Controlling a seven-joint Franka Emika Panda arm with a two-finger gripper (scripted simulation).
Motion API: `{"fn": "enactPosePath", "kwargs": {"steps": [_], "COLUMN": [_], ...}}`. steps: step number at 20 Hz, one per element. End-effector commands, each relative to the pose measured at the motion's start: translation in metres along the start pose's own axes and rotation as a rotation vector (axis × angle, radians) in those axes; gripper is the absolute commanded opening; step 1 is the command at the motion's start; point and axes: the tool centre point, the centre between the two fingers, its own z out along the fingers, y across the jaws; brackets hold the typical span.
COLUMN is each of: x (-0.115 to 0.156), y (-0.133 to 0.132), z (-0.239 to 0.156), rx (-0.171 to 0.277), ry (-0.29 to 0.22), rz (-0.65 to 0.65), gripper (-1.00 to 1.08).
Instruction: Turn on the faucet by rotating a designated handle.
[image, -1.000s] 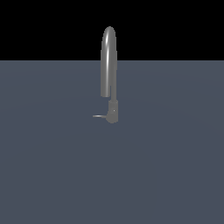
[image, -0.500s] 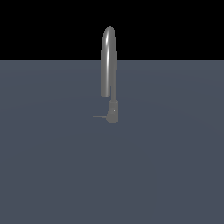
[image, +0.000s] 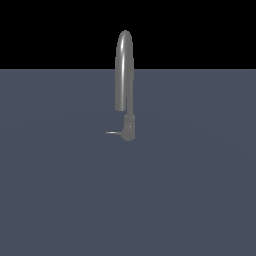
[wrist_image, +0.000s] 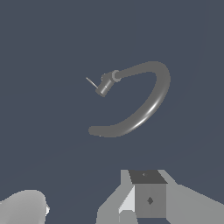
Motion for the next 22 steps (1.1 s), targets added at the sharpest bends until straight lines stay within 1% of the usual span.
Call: {"fn": "enactPosePath", "kwargs": {"steps": [1, 6, 11, 16, 22], "x": [0.013, 0.034, 0.051, 0.064, 0.077], "y": [-0.009, -0.026, -0.042, -0.056, -0.07], "z": [0.008, 0.025, 0.041, 0.058, 0.077], "rx": [-0.07, -0.196, -0.307, -0.406, -0.514], "ry": [-0.001, -0.005, -0.008, -0.01, -0.011], "rz": [-0.078, -0.213, -0.333, -0.441, -0.556], "gripper": [-1.0, -1.0, -1.0, -1.0, -1.0]}}
